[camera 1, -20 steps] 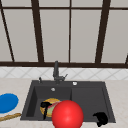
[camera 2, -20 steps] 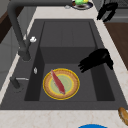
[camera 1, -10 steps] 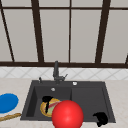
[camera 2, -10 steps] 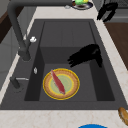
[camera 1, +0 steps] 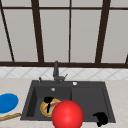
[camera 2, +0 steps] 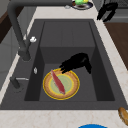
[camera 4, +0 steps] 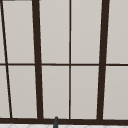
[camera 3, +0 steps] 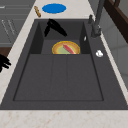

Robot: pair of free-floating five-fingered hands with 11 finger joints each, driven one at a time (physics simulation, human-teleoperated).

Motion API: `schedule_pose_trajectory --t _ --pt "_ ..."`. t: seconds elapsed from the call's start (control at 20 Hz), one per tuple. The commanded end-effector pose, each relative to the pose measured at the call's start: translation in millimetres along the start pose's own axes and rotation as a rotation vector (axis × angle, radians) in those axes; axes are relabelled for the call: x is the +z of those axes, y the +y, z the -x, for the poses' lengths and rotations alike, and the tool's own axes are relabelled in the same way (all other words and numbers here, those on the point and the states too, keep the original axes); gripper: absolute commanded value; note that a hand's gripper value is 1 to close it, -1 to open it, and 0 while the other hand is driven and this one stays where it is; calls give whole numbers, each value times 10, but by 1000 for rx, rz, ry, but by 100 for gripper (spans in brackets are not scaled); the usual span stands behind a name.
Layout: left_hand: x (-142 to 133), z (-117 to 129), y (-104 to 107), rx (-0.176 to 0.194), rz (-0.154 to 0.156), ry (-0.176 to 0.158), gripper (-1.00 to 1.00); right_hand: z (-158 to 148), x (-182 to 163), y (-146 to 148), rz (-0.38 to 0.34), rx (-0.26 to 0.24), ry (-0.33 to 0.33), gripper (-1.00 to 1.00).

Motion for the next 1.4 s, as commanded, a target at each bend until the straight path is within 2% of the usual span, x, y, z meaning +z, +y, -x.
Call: schedule_pose_trajectory --t 0.0,0.25,0.5,0.7,0.9,1.05,1.1,1.15,1.3,1.35 --pt "29 249 -60 22 -44 73 -100 0 0 0 0 0 0 0" --pt "47 475 -133 2 -49 97 -100 0 0 0 0 0 0 0" --pt "89 741 -356 -2 -51 113 -100 0 0 0 0 0 0 0" --pt "129 1033 -568 -6 -64 94 -100 0 0 0 0 0 0 0" --pt "166 1314 -780 1 -65 98 -100 0 0 0 0 0 0 0" --pt "186 1572 -910 7 -65 87 -100 0 0 0 0 0 0 0" --pt "195 1657 -875 9 -54 79 -100 0 0 0 0 0 0 0" --pt "201 1722 -857 16 -49 78 -100 0 0 0 0 0 0 0" --pt "213 1845 -721 119 -49 79 -100 0 0 0 0 0 0 0" --pt "214 1847 -690 141 -55 76 -100 0 0 0 0 0 0 0"
